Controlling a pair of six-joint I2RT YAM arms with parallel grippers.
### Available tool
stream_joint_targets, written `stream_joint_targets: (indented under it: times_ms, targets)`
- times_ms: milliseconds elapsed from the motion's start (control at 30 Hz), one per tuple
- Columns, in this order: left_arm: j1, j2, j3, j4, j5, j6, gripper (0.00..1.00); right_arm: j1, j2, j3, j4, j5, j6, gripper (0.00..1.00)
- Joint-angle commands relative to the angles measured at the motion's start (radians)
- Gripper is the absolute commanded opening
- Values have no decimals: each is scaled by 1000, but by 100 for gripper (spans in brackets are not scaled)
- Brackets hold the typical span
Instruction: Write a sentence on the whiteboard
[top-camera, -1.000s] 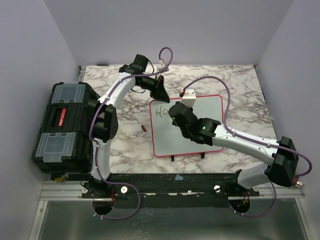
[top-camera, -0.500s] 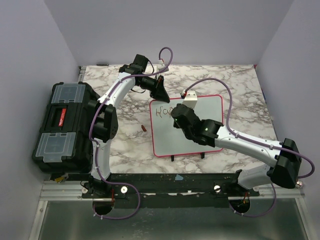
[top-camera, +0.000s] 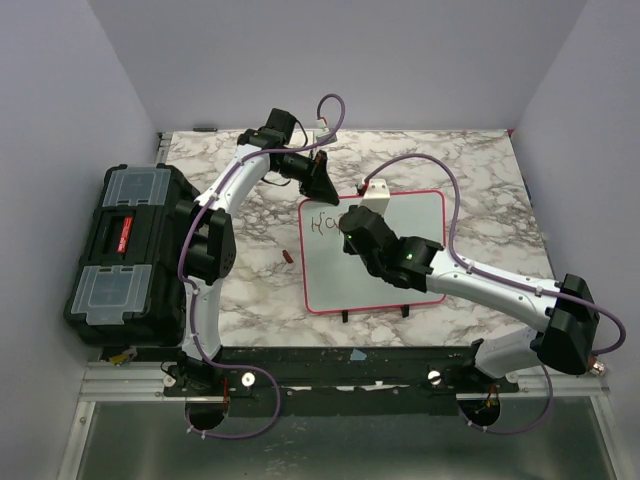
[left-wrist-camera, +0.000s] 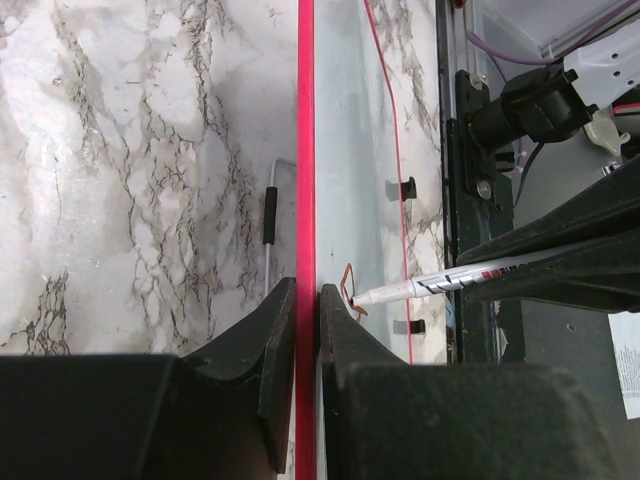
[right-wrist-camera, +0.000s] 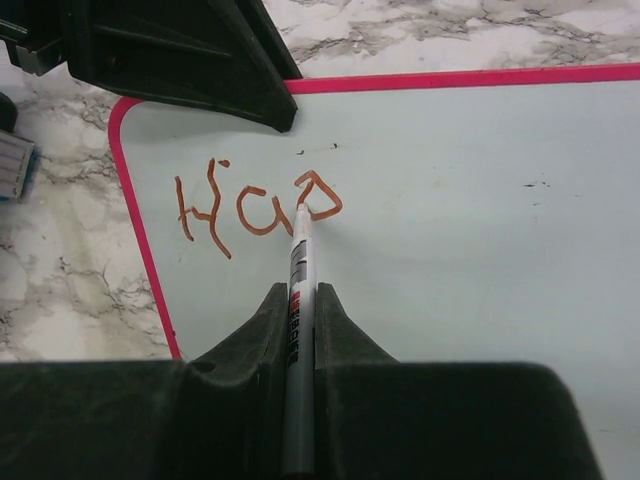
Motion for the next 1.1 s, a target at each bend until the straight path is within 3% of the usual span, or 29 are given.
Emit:
stream_joint_targets:
  times_ms: [0, 500, 1067]
  targets:
    - [8, -50, 2, 35, 53, 32, 0, -6, -31, 11, 48, 0, -25, 1]
    - [8, -53, 0, 34, 53, 32, 0, -6, -44, 18, -14, 135, -11, 1]
    - [9, -52, 1, 35, 53, 32, 0, -10, 17, 26, -22, 138, -18, 1]
